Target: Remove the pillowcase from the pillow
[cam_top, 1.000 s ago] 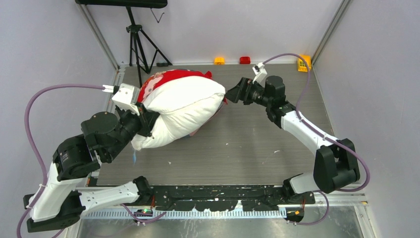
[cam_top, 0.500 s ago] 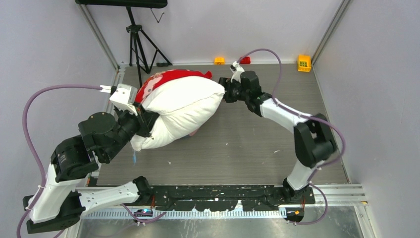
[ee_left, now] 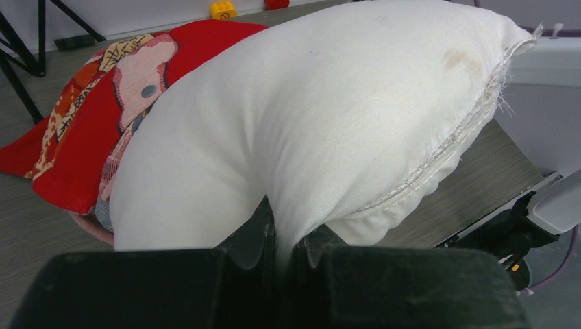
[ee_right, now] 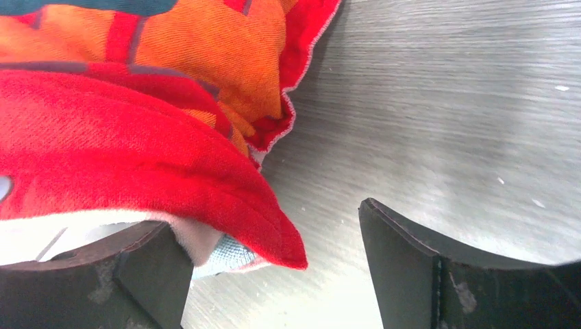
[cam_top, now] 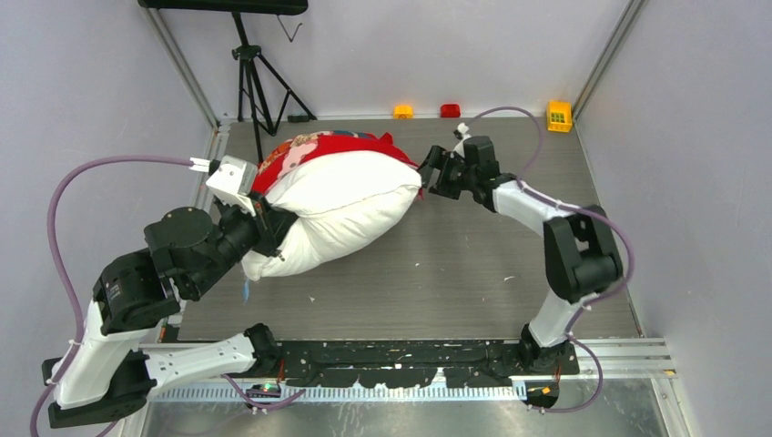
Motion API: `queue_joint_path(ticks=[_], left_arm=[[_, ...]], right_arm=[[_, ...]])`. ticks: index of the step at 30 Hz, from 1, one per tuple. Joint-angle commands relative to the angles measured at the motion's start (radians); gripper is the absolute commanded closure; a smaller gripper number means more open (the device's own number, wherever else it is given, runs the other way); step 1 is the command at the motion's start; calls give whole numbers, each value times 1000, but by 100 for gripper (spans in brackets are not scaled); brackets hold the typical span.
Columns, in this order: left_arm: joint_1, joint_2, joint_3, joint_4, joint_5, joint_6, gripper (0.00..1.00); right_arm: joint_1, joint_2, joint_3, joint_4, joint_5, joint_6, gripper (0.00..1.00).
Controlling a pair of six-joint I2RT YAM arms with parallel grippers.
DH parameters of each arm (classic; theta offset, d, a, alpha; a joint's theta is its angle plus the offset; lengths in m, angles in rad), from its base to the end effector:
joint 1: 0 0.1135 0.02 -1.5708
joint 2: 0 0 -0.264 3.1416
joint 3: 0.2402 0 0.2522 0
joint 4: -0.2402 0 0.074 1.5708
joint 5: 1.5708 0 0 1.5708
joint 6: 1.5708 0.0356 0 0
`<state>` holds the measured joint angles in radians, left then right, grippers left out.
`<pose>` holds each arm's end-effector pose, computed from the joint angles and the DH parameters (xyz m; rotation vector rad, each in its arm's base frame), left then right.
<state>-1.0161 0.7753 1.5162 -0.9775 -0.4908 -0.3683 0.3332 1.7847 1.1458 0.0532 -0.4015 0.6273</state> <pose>0.0533 -0.0542 0.4832 0.2335 1.7977 -0.5510 0.3710 0.1431 0.2146 0.0870 2.2703 0.9676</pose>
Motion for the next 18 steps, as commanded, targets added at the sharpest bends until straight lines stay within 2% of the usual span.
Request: queue_joint_path(ticks=[1, 5, 7, 9, 13, 18], left_arm=[[1, 6, 11, 267, 36, -38, 100], [2, 54, -37, 321, 90, -43, 100], [2, 88, -49, 335, 112, -43, 100], [2, 135, -60, 352, 136, -42, 100], [1, 211, -79, 381, 177, -52, 100], [1, 319, -122, 461, 281, -106, 100]], right_arm=[[-42, -247, -29, -56, 120, 7, 12], [-55, -353, 47, -318, 317, -26, 10], [-85, -388, 78, -435, 478, 23, 8], [-129, -419, 88, -518, 566, 79, 6], [-209, -485, 91, -623, 595, 112, 2], [-231, -610, 57, -665, 604, 84, 2]])
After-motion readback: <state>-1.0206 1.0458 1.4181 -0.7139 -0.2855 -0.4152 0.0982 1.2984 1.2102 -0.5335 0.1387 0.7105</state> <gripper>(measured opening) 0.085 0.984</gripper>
